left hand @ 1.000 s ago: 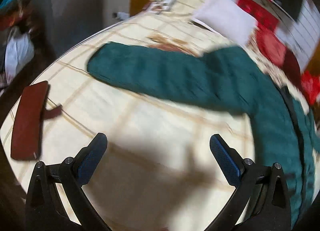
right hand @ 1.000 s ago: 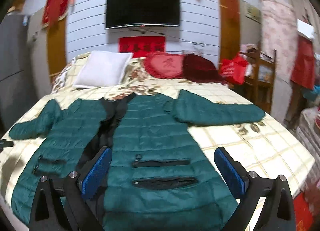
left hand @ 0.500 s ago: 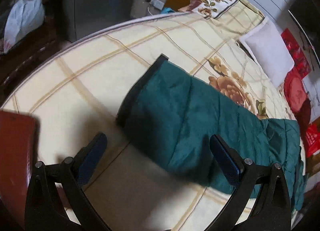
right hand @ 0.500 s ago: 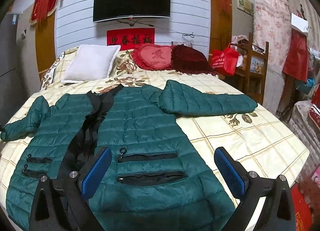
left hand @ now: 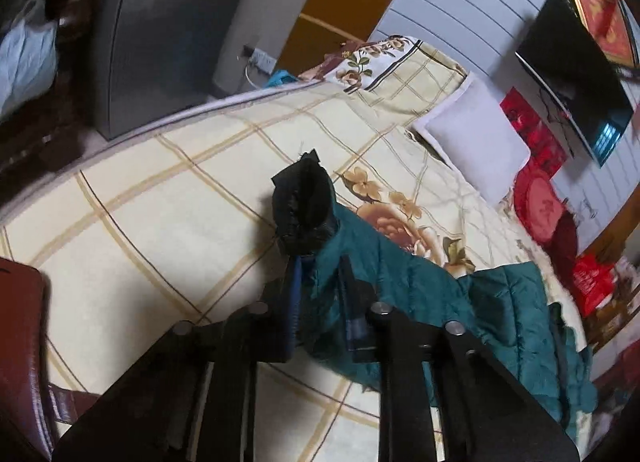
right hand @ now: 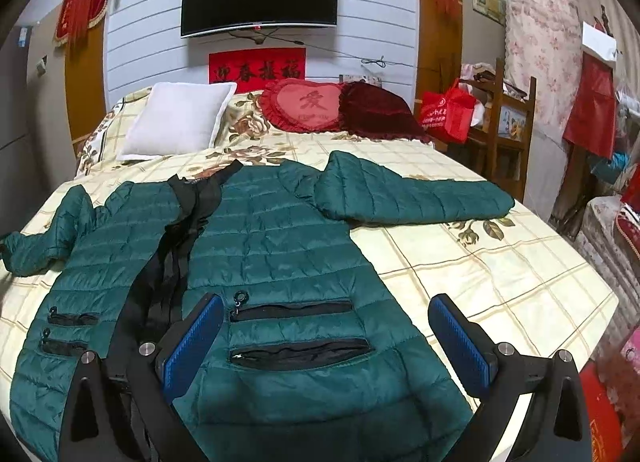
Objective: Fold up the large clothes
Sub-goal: 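Lift the sleeve with the left tool and fold it across the jacket body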
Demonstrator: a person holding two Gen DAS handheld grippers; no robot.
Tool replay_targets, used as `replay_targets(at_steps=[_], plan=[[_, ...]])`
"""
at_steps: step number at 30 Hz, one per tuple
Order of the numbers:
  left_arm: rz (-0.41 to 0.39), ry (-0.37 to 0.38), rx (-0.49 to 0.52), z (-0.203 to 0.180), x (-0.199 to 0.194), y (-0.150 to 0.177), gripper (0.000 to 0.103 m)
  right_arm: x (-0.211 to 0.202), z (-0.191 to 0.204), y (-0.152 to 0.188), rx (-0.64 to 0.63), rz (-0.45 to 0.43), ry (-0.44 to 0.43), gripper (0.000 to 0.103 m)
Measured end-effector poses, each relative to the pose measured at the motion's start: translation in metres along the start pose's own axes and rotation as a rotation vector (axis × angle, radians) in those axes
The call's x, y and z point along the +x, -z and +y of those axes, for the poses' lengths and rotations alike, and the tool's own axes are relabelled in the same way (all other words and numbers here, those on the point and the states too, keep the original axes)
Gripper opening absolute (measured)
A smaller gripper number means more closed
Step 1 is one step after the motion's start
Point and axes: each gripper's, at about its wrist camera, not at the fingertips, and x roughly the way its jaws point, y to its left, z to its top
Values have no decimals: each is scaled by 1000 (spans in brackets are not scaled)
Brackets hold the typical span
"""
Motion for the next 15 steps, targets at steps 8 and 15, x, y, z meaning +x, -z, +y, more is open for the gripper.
replay_targets(at_steps=[8, 15], plan=[[59, -54, -30, 11, 16, 2, 15, -1, -2, 1, 0, 1, 9, 101], [104, -130, -90, 35, 35, 5, 30, 1, -5, 1, 9, 14, 9, 101]])
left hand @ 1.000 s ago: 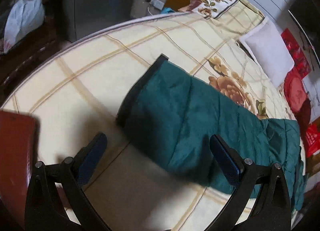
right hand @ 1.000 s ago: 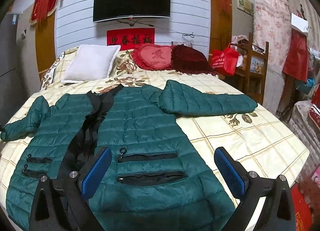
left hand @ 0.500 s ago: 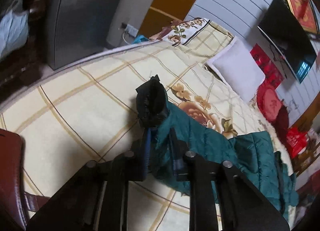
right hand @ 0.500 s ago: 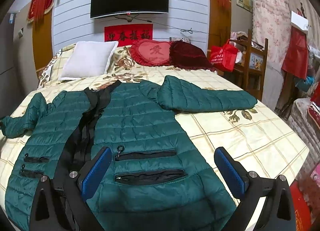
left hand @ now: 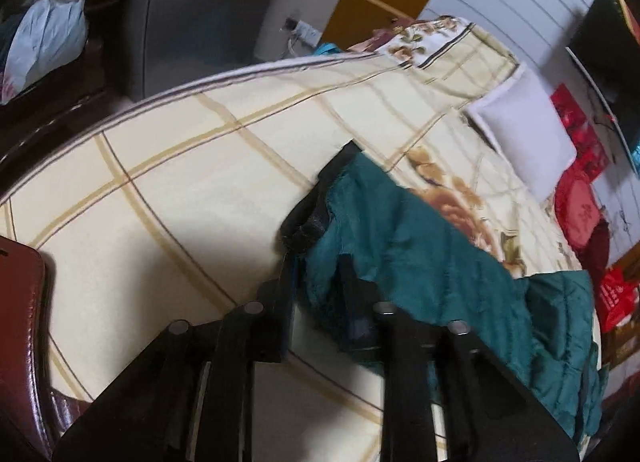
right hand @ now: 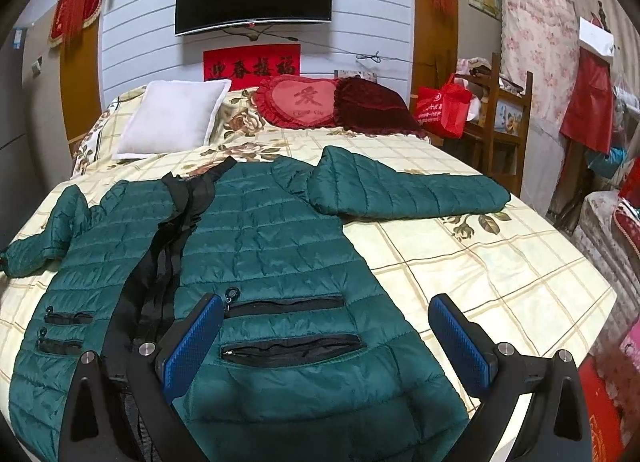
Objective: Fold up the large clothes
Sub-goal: 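Lift the sleeve with the left tool and fold it across the jacket body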
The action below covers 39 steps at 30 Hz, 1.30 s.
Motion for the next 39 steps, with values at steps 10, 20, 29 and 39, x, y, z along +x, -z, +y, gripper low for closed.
replay_targets(at_steps=[10, 20, 29, 39], plan=[[-19, 29, 11, -14, 9, -7, 16, 4, 3, 0, -10, 12, 3, 101], [-235, -67, -37, 8, -90, -33, 10, 3, 4, 1, -27, 6, 11, 101], [-275, 0, 24, -26, -154, -19, 9, 9, -1, 4, -67, 47, 5, 101], [-184, 453, 386, -257, -196, 86, 9, 31, 2, 11, -177, 153, 81, 101]])
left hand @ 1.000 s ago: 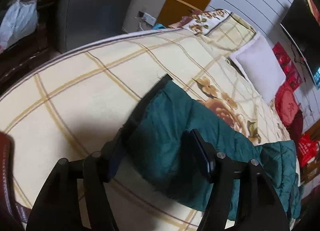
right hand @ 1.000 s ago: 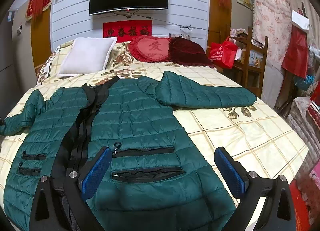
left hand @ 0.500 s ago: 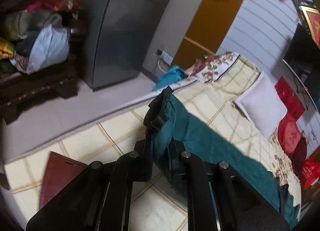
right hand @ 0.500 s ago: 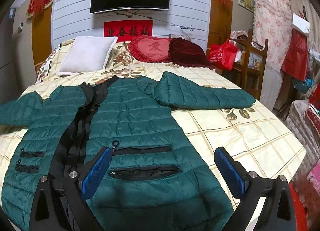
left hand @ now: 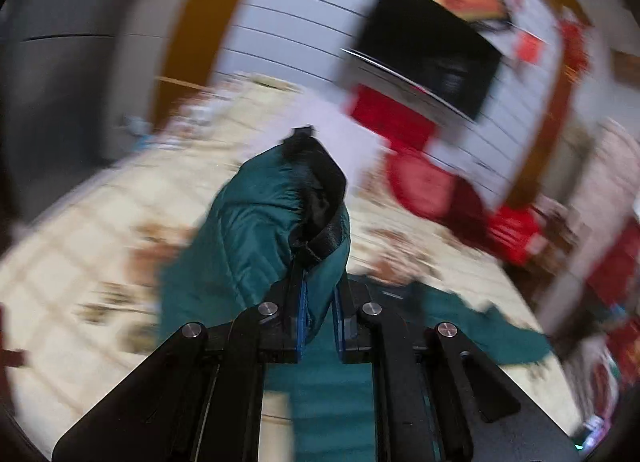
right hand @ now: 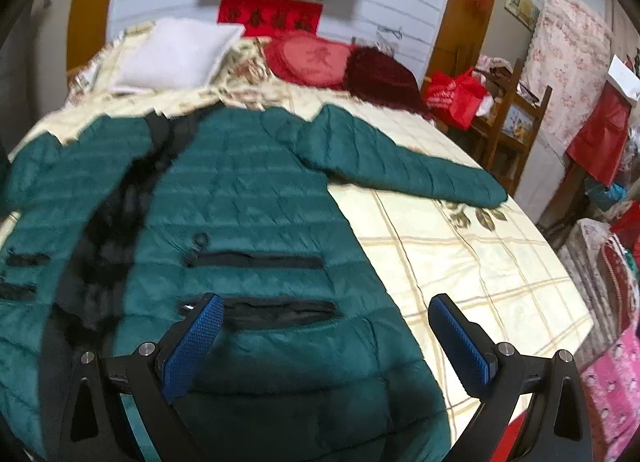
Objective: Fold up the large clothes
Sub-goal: 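Lift the sleeve with the left tool and fold it across the jacket body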
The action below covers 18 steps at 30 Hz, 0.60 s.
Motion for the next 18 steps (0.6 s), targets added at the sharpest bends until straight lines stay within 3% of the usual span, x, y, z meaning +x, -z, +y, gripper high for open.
replay_targets(at_steps=[5, 9, 14, 18], plan=[[97, 160, 36, -93, 51, 25, 9, 7, -15, 2, 26, 14, 17, 101], [172, 246, 66, -150, 91, 45, 9, 1, -33, 7, 63, -14, 10, 101], [247, 297, 116, -214, 135, 71, 9, -1, -56, 10, 194, -28, -41, 102], [325, 321, 98, -243, 171, 99, 9, 1, -62, 11, 223, -27, -51, 101]])
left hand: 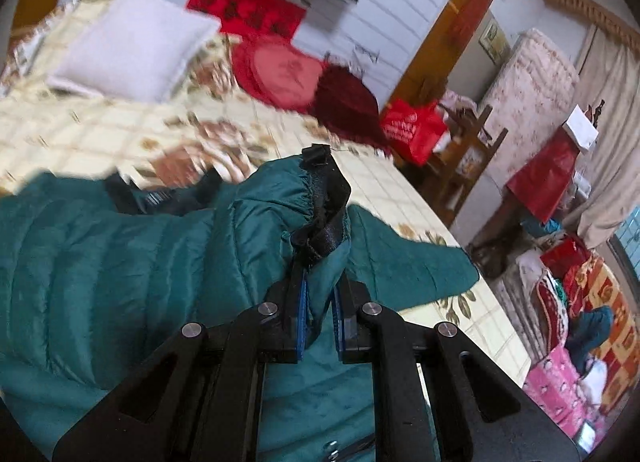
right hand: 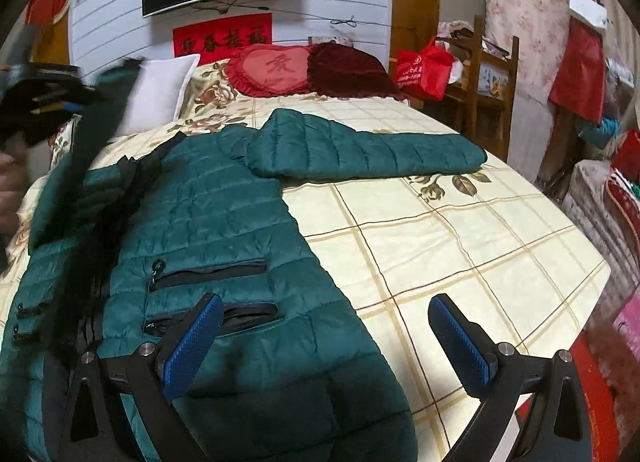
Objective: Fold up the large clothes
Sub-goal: 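Lift the sleeve with the left tool and fold it across the jacket body, then lower the sleeve onto the jacket body and open the left tool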
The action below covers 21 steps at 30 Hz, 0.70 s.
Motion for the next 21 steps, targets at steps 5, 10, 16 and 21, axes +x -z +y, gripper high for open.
replay_targets(at_steps=[5, 10, 16, 21], plan=[[70, 1, -44, 4, 45, 23, 9, 2, -4, 0, 10, -2, -11, 101], [128, -19, -46, 15, 68, 43, 10, 0, -9, 2, 39, -5, -22, 101], [249, 33, -52, 19, 76, 55, 49, 0, -11, 2, 44, -5, -22, 101], [197, 84, -27, 30, 26, 48, 59, -2, -9, 1, 36, -9, -6, 102]])
